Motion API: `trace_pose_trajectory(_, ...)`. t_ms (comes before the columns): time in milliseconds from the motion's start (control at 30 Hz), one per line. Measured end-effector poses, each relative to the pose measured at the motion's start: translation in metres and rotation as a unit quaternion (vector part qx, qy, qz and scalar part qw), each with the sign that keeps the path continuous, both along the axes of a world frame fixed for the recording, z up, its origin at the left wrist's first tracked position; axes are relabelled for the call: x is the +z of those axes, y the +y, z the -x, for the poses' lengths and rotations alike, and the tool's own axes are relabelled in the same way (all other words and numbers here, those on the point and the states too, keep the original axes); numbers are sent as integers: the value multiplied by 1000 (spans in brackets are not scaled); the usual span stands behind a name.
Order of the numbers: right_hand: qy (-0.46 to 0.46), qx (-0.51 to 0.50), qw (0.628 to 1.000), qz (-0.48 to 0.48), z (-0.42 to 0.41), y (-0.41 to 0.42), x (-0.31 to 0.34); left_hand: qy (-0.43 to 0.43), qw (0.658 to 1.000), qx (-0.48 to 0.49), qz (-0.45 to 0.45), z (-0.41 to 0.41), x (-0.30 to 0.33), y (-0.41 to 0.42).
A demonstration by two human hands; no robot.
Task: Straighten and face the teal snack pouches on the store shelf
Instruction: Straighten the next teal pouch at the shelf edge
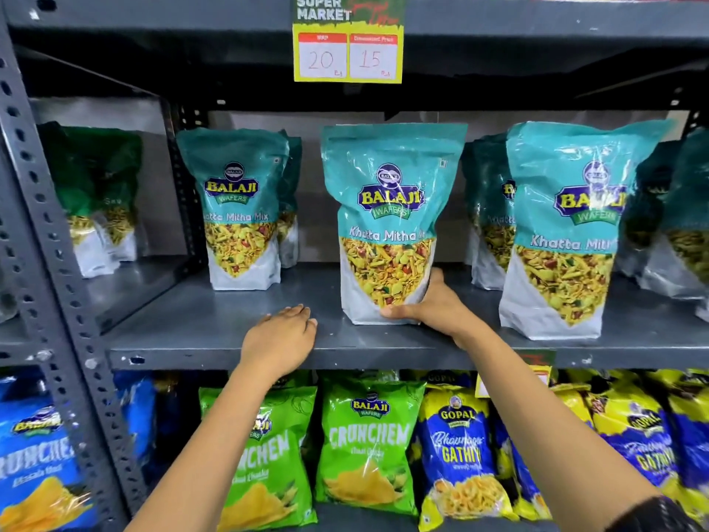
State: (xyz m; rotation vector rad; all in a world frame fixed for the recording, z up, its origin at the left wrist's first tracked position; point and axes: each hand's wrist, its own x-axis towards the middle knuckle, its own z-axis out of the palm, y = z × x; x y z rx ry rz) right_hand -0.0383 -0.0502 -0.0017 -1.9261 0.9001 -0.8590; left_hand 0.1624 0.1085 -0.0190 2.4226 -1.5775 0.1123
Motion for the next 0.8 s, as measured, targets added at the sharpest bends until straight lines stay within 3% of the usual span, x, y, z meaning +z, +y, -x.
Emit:
trace_pose_trajectory(267, -52, 106, 991, -67, 25, -3, -2, -2, 1000, 4, 0, 3, -1, -1)
trace_pose_trajectory(800, -11, 117, 993, -14, 41, 3, -6, 7, 1000, 1, -11, 7, 3, 3)
